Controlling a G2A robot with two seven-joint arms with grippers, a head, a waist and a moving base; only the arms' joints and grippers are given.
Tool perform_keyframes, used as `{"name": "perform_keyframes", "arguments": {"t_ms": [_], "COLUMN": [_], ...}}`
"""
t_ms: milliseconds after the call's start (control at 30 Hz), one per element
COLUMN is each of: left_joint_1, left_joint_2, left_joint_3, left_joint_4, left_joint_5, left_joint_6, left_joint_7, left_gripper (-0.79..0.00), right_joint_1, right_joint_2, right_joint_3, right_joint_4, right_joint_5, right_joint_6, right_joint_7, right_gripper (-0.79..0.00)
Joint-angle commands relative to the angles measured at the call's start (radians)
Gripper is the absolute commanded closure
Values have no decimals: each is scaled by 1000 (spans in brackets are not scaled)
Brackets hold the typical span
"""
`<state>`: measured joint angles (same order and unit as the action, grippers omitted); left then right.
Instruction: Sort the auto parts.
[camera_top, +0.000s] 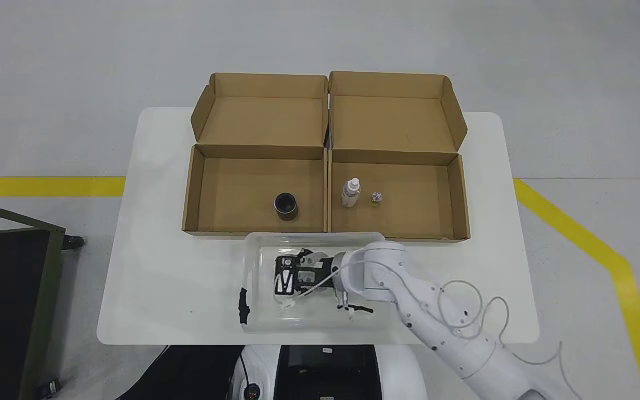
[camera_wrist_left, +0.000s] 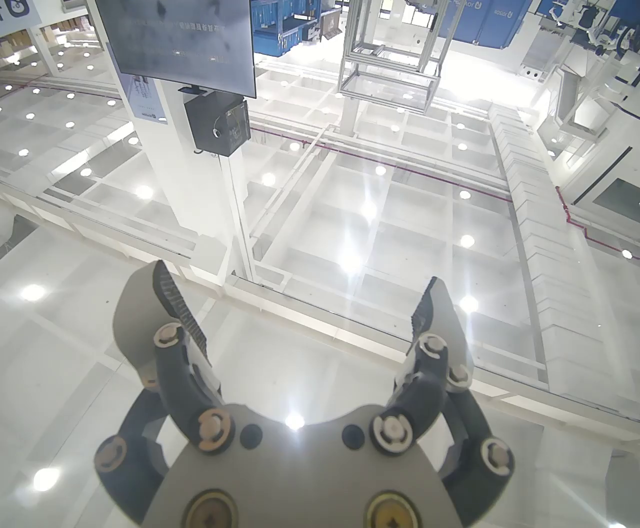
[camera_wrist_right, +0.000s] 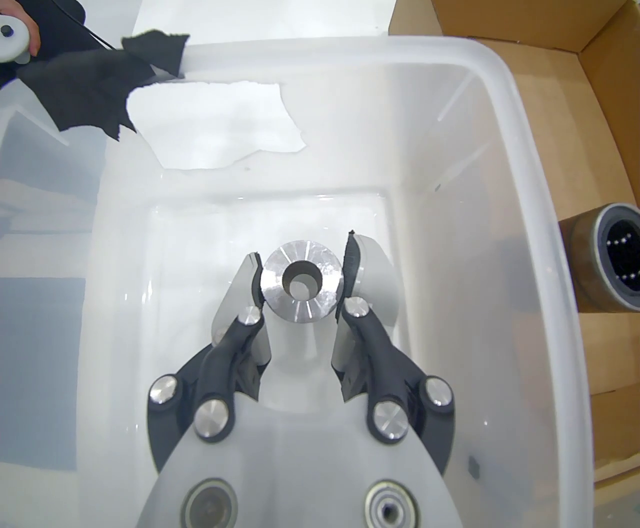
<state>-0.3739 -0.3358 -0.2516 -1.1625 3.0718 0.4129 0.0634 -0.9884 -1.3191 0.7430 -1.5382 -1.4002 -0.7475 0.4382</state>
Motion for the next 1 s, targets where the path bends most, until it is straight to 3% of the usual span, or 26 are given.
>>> {"name": "perform_keyframes", "arguments": {"t_ms": [0,500,967], "left_joint_1": [0,0,0], "left_joint_2": [0,0,0], "left_joint_3": [0,0,0], "left_joint_4": [0,0,0], "left_joint_5": [0,0,0], "left_joint_6": [0,0,0], "left_joint_7": [0,0,0], "left_gripper": [-785,-785,-785], "right_joint_1": [-1,-40,-61], "right_joint_2": [1,26,45], "right_joint_3": [2,100,210], "right_joint_4": [-5,-143,-203], "right_joint_5": [2,191,359], "right_joint_6": [-3,-97,-91], "right_joint_7": [6,-29,-123], "right_gripper": [0,0,0]}}
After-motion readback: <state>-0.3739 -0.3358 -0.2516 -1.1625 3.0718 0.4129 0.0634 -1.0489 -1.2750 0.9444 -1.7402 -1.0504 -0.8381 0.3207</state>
